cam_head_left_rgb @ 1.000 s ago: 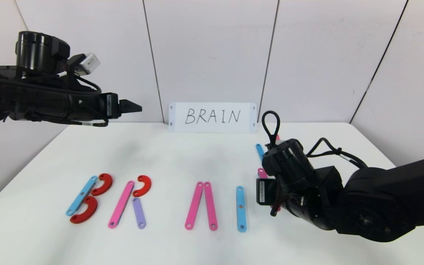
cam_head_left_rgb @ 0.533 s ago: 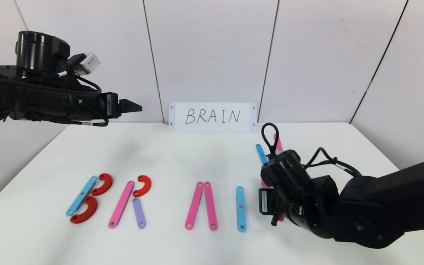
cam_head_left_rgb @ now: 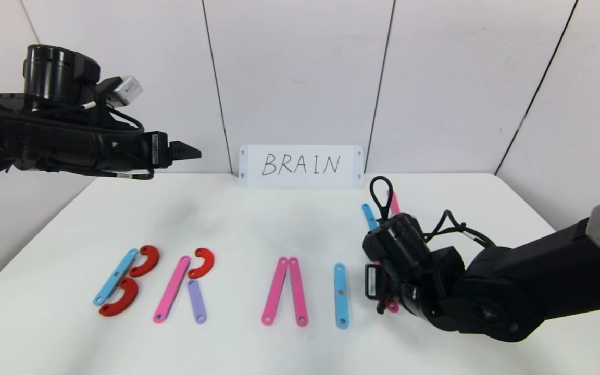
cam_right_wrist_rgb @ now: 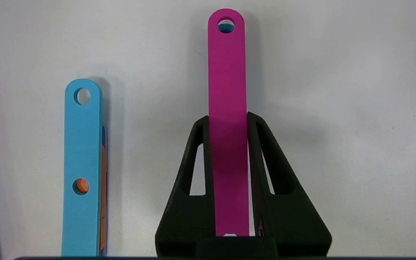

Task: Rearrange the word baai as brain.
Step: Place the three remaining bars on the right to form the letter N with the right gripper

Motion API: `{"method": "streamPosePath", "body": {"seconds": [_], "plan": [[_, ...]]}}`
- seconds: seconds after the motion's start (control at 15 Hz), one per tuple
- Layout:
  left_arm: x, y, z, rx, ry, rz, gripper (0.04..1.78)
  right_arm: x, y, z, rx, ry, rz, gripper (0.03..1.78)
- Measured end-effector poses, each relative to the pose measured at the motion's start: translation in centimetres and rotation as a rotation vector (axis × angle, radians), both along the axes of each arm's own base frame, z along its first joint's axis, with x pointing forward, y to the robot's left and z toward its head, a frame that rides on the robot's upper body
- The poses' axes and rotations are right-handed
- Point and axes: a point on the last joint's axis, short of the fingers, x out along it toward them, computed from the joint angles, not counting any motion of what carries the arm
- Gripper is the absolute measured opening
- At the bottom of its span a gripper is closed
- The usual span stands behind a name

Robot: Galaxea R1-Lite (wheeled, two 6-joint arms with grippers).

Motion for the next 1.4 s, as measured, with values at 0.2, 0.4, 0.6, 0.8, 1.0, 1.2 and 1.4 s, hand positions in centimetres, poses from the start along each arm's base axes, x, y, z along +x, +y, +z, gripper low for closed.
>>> {"method": "streamPosePath", "body": {"seconds": [0.2,0.4,0.6,0.8,1.0,1.2,1.4], "plan": [[0.0,0.0,0.0,0.000,0.001,0.000,1.74,0.0,0.0,0.0,-0.001,0.001,-0.001,0.44],[0.0,0.0,0.0,0.000,0.001,0.000,1.74,0.0,-0.1,0.0,-0.001,0.001,-0.001,0.81],[0.0,0.0,0.0,0.000,0.001,0.000,1.74,0.0,-0.2,0.3,0.002,-0.006,-0.001,1.33],[0.0,0.0,0.0,-0.001,0.001,0.000,1.74,1.0,-1.0,1.7,0.013,-0.039,0.003,1.64],[0.0,0.0,0.0,-0.001,0.001,-0.001,1.74,3.3,-2.2,3.2,0.040,-0.056,0.076,1.74],[0.0,0.0,0.0,-0.001,0.002,-0.002,1.74,6.2,-3.2,4.1,0.042,-0.080,0.168,1.74],[0.0,-0.1,0.0,-0.001,0.000,-0.003,1.74,8.5,-3.2,3.9,-0.009,-0.105,0.205,1.74]]}}
